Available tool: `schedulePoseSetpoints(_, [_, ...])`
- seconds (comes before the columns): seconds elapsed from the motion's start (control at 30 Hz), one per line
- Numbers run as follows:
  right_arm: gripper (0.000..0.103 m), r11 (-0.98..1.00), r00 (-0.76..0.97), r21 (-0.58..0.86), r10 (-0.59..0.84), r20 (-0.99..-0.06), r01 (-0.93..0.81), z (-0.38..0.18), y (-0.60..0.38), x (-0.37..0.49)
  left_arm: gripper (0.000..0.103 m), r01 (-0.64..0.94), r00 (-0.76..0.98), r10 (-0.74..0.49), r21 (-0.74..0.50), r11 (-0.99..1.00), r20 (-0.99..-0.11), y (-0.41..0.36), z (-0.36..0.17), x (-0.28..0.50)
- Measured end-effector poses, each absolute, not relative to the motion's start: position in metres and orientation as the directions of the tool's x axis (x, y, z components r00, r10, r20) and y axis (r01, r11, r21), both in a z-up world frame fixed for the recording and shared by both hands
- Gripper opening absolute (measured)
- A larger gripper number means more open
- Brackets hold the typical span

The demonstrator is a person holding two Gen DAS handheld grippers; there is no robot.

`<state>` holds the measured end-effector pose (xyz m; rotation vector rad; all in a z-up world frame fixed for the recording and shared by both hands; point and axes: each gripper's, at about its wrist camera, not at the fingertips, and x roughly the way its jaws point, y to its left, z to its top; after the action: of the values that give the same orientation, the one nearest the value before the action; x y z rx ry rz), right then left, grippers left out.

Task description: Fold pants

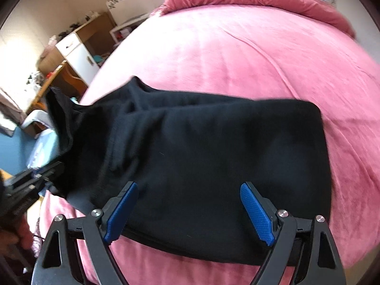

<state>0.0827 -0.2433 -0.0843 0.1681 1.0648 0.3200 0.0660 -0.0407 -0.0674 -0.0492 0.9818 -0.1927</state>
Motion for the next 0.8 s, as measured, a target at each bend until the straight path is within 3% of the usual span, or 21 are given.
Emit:
schedulePoseSetpoints(0.4, [0.088,0.722,0.242,0.562,0.677,-0.695,-0.405,-0.058,-0.151,0.137,0.012,0.151,0.555,-0.203,-0.141,0.978,-0.807,-0.036,-0.065,0.062])
schedulePoseSetpoints(0.8, [0.093,0.630,0.073,0.593,0.714,-0.696,-0.502,-0.063,-0.065,0.165,0.012,0.143,0.606,-0.284,-0.249,0.958,-0.743,-0.008,-0.054,0.044])
